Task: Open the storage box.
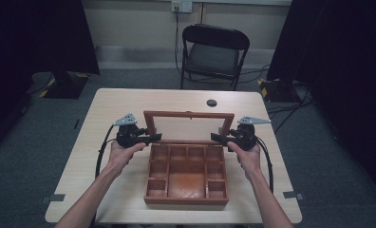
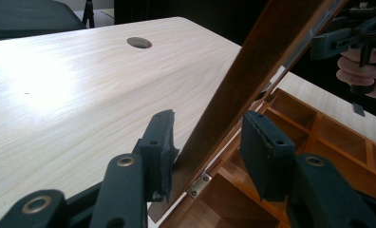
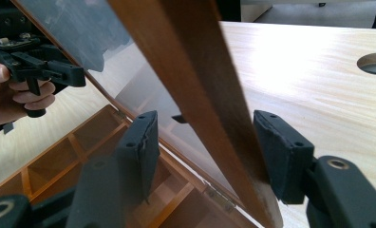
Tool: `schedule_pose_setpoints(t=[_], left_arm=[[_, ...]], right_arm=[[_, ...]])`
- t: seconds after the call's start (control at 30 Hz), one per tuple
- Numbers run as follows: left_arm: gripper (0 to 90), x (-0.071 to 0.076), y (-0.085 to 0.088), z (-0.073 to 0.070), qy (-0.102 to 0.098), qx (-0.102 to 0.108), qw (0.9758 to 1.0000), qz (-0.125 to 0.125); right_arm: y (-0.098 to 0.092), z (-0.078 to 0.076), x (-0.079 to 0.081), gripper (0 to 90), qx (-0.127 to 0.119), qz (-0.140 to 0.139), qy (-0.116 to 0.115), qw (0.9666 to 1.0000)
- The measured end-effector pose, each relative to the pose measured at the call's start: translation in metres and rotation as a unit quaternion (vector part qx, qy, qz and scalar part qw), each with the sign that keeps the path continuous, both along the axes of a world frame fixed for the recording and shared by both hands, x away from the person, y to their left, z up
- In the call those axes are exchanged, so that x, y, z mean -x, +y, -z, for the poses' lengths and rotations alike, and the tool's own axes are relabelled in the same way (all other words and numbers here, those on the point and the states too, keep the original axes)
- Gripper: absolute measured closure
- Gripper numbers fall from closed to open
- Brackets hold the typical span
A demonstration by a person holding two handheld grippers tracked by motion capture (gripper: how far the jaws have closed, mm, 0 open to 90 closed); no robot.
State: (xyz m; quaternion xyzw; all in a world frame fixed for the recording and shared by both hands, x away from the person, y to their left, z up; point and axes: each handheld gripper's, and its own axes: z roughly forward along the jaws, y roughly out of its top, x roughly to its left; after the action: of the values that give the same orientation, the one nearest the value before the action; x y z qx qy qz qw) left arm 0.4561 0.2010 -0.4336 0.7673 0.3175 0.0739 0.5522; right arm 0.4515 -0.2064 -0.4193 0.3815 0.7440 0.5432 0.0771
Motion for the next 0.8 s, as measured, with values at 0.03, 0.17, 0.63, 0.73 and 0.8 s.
schedule_pose_setpoints(t=[0.03, 0.17, 0.63, 0.73, 0.8], left_arm=[[56.2, 0.0, 0.0, 0.0, 0.0, -0.001, 1.0, 0.0], [57.9, -0.002, 0.001, 0.0, 0.002, 0.002, 1.0, -0.002], [61.6, -0.006, 0.008, 0.004, 0.011, 0.013, 0.9998, -0.014], [62.3, -0.007, 0.009, 0.004, 0.015, 0.012, 0.9998, -0.011], [62.7, -0.008, 0.009, 0.005, 0.017, 0.015, 0.9997, -0.011]], right_arm=[[0.0, 0.0, -0.001, 42.8, -0.001, 0.002, 0.0, 1.0], [0.002, 0.002, -0.004, 43.4, -0.006, 0.007, -0.002, 1.0], [0.007, 0.005, -0.015, 45.0, -0.007, 0.017, -0.001, 0.9998], [0.008, 0.005, -0.015, 45.4, 0.003, 0.016, -0.003, 0.9999], [0.009, 0.006, -0.015, 45.5, 0.005, 0.016, -0.002, 0.9999]])
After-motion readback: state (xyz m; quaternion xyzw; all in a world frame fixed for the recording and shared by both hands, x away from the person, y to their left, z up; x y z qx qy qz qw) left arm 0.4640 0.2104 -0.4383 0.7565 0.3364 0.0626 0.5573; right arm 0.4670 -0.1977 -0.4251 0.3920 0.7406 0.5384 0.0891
